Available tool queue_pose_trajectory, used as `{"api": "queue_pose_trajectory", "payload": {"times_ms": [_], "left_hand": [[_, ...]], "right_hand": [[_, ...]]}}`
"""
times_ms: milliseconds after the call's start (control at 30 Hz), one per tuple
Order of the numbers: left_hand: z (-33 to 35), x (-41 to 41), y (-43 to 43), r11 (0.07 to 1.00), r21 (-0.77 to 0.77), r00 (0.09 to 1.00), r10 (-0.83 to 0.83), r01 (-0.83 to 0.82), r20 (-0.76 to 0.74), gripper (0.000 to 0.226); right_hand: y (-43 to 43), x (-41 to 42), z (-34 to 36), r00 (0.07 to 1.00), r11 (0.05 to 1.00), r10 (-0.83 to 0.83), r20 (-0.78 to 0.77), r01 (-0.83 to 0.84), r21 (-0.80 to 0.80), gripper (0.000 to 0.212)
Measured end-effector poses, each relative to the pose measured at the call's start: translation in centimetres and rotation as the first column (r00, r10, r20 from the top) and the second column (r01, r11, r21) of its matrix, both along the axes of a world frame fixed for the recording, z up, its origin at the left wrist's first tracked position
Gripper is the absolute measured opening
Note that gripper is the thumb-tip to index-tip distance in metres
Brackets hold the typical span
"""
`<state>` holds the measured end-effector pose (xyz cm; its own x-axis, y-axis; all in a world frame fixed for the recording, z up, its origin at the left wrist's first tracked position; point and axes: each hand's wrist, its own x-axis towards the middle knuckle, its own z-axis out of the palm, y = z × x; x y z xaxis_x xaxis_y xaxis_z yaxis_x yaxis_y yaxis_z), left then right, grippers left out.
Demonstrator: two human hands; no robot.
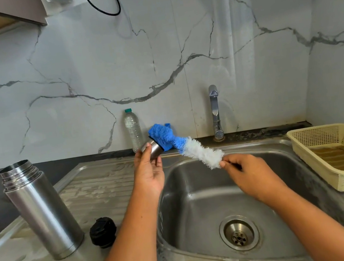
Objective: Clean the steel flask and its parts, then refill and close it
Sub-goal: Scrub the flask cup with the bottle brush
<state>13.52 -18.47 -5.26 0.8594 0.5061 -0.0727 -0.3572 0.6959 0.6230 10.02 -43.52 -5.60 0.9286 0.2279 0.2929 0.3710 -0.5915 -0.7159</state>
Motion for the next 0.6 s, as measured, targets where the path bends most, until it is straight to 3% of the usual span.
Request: {"api": "queue_pose_trajectory", "payload": {"times_ms": [133, 300, 467, 600], "left_hand": [[-0.4, 0.2, 0.1, 0.997, 0.074, 0.999, -0.002, -0.001, 0.039, 0.051], [-0.5, 0.0, -1.3, 0.929, 0.364, 0.989, -0.11, 0.066, 0.101, 0.051], [0.3, -0.1, 0.4, 0.974, 0.226, 0.989, -0.007, -0.026, 0.145, 0.052], [0.1, -0.3, 0.0, 0.963, 0.258, 0.988, -0.109, 0.079, 0.106, 0.049]], "right_hand": [[0.2, -0.4, -0.2, 0.997, 0.999, -0.025, 0.076, 0.027, -0.028, 0.02], [0.7, -0.3, 0.1, 0.981, 0.985, -0.093, 0.17, 0.115, -0.127, 0.024], [-0.2, -0.5, 0.2, 0.982, 0.957, -0.103, 0.156, 0.141, -0.255, 0.022], [0.5, -0.5, 0.1, 0.981, 0.972, -0.12, 0.156, 0.148, -0.183, 0.022]]}}
